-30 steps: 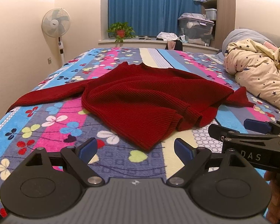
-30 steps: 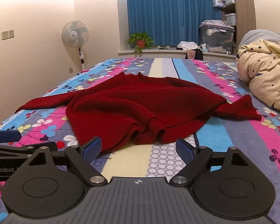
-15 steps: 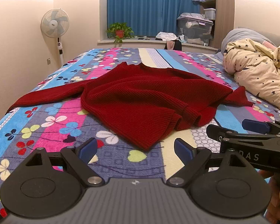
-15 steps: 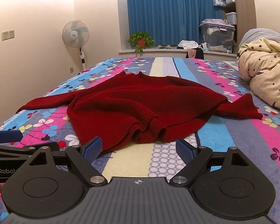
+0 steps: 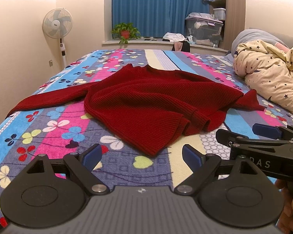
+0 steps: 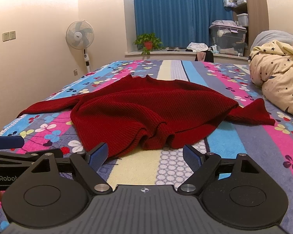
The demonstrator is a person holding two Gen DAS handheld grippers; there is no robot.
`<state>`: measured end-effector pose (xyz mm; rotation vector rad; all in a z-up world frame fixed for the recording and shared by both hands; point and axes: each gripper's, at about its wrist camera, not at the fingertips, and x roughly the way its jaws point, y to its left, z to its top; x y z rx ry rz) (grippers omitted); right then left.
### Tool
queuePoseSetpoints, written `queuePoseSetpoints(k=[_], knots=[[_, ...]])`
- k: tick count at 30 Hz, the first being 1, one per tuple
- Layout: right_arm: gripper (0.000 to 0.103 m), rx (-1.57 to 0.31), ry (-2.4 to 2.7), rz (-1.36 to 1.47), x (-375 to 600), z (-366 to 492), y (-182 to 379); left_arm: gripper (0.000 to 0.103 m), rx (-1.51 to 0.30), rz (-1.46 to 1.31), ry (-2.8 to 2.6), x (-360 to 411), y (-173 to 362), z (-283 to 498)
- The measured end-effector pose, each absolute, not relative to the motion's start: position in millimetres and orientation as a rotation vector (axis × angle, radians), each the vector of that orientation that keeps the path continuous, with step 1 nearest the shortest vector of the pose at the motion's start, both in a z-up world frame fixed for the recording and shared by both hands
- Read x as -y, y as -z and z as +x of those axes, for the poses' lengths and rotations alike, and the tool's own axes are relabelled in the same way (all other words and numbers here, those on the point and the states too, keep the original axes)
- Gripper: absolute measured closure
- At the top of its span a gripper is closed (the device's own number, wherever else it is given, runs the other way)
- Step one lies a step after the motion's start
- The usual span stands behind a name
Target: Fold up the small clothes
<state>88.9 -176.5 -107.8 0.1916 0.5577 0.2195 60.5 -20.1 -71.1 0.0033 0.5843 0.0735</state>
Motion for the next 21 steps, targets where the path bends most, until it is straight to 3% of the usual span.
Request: queuePoseSetpoints(k=[21], knots=[[0.019, -0.550, -0.207, 0.164, 169.8, 88.9, 106.7, 0.011, -0.592, 0.010, -0.073, 23.1, 71.7, 59.8]])
